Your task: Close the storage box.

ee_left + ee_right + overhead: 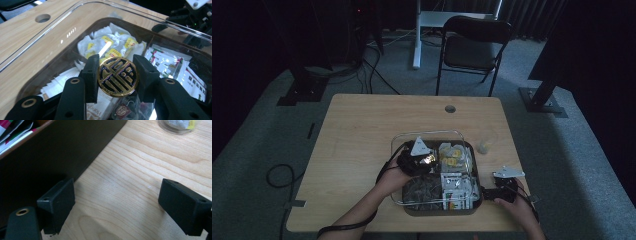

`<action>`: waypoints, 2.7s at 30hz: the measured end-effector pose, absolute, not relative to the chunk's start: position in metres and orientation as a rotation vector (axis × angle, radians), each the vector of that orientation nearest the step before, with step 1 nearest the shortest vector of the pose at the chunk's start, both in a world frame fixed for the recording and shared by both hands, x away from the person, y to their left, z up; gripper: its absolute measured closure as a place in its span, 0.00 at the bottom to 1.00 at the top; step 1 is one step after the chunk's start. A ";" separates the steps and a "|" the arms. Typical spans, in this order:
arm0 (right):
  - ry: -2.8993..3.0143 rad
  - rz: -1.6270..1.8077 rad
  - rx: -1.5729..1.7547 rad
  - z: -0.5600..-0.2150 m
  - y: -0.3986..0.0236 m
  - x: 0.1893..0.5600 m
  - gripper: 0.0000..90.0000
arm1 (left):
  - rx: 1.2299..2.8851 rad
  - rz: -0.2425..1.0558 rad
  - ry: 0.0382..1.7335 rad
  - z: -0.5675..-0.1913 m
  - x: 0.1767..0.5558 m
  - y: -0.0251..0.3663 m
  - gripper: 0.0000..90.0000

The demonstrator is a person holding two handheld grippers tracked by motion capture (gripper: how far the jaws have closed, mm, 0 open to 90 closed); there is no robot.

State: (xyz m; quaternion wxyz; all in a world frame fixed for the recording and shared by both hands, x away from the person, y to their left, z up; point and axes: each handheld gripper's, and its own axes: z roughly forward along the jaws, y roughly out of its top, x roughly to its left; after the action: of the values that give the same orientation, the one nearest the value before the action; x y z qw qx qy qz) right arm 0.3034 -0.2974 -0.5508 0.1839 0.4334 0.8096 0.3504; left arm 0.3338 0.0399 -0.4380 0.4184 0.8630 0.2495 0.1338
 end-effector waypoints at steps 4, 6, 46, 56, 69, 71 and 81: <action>2.283 0.988 1.223 -0.551 -0.297 0.303 0.15 | 2.170 0.315 0.618 -0.443 0.334 0.034 0.66; 2.283 0.988 1.220 -0.551 -0.298 0.304 0.15 | 2.173 0.312 0.613 -0.446 0.334 0.032 0.66; 2.283 0.988 1.224 -0.551 -0.297 0.303 0.15 | 2.241 0.299 0.602 -0.477 0.338 0.000 0.66; 2.283 0.987 1.224 -0.551 -0.297 0.303 0.15 | 2.231 0.269 0.609 -0.479 0.340 0.001 0.65; 2.283 0.988 1.222 -0.551 -0.297 0.303 0.15 | 2.148 0.164 0.638 -0.470 0.343 0.014 0.27; 2.283 0.988 1.222 -0.551 -0.297 0.303 0.15 | 2.161 0.174 0.630 -0.470 0.342 0.016 0.26; 2.284 0.987 1.223 -0.551 -0.297 0.303 0.15 | 2.182 0.249 0.628 -0.471 0.342 0.027 0.01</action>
State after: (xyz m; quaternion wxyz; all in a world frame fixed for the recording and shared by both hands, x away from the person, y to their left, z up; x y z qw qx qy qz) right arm 0.3033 -0.2974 -0.5508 0.1835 0.4336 0.8098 0.3500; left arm 0.3416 0.0268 -0.4714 0.4156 0.8688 0.2502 0.0991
